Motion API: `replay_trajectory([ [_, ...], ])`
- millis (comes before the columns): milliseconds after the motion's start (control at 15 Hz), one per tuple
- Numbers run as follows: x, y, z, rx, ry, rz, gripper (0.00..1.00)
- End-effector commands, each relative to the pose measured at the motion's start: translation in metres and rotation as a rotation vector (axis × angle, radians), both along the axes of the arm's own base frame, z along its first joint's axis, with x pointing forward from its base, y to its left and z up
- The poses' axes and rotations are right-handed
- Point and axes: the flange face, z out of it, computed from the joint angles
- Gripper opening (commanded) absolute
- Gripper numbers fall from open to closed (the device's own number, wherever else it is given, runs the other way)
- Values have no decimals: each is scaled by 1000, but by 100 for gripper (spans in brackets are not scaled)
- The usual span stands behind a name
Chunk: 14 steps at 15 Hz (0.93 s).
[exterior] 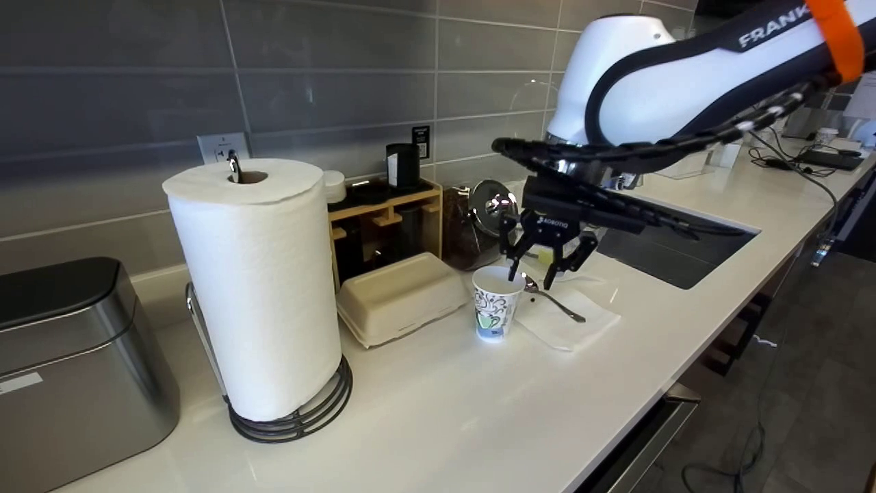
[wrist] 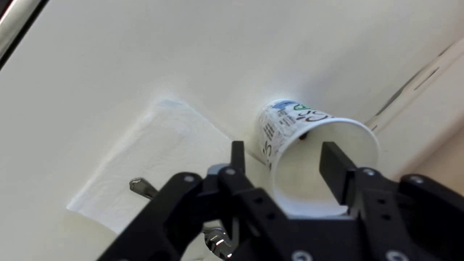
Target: Put the cup in front of the foam pack
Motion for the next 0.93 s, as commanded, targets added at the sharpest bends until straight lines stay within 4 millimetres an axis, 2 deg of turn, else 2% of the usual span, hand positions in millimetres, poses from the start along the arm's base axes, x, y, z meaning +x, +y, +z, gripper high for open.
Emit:
replay_trajectory([
  [0,-51,-8,38,11,19,202,88],
  [67,-64,-10,48,11,40,260,96],
  [133,-78,-8,59,-2,55,317,99],
  [467,-141,1,122,-103,168,572,100],
  [533,-116,1,106,-65,149,493,100],
  [667,-136,3,125,-83,154,540,100],
  [867,-141,2,129,-92,148,552,100],
])
